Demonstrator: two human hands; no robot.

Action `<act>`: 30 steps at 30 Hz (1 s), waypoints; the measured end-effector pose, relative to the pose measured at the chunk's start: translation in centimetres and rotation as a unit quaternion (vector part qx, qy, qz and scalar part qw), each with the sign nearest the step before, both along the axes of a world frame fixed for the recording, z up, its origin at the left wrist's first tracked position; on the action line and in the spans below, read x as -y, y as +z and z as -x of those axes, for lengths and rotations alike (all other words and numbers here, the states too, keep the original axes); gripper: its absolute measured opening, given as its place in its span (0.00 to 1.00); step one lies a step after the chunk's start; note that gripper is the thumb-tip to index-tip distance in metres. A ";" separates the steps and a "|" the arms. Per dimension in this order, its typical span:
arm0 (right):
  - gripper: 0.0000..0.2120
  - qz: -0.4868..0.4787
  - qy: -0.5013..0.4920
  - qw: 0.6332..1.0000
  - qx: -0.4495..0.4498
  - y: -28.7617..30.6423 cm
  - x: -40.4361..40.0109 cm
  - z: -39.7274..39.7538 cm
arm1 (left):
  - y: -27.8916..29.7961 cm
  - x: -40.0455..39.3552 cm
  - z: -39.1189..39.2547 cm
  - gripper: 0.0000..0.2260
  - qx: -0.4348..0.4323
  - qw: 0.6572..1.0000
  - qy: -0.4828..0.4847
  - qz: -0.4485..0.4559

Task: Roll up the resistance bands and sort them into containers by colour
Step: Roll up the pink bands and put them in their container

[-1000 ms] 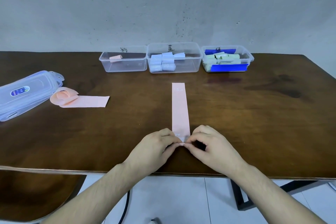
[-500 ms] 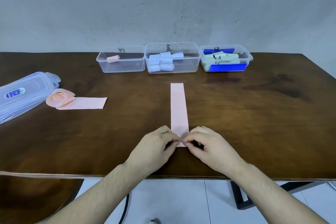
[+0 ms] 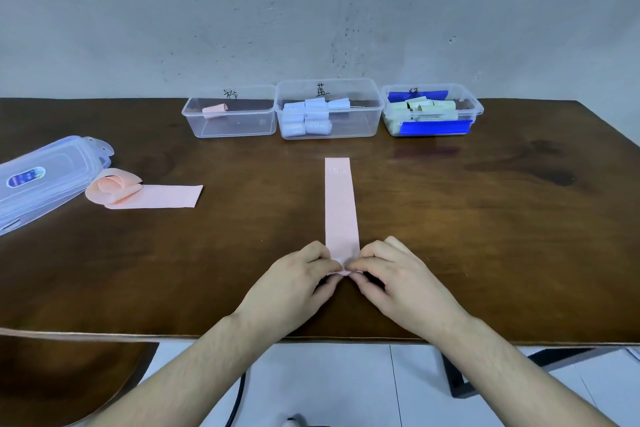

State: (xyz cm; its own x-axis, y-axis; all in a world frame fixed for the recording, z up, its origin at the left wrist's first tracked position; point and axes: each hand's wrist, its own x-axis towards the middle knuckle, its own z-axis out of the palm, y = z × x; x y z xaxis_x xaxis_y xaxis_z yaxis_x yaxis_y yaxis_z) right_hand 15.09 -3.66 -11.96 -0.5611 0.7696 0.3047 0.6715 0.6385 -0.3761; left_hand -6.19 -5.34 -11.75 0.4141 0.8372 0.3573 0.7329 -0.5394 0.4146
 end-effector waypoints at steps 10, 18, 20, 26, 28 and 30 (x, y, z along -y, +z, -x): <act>0.09 0.042 -0.019 0.999 -0.021 0.6 -0.3 0.2 | 0.5 -0.5 0.1 0.07 0.009 0.999 0.011 0.030; 0.07 0.033 -0.028 0.999 -0.024 0.5 -0.6 0.5 | 0.4 -1.0 -0.1 0.08 0.008 0.998 0.038 0.045; 0.06 0.028 -0.026 0.999 -0.023 0.5 -0.7 0.5 | 0.4 -1.0 -0.1 0.07 0.015 0.997 0.050 0.049; 0.09 -0.002 -0.025 1.000 0.008 0.5 -1.0 0.7 | 0.3 -1.3 -0.2 0.05 0.051 0.994 0.080 0.053; 0.09 -0.010 -0.026 1.000 0.010 0.3 -1.1 0.6 | 0.3 -1.2 -0.1 0.05 0.048 0.995 0.068 0.050; 0.09 -0.011 -0.023 1.000 0.008 0.3 -1.1 0.6 | 0.4 -0.9 0.1 0.07 0.032 0.997 0.048 0.046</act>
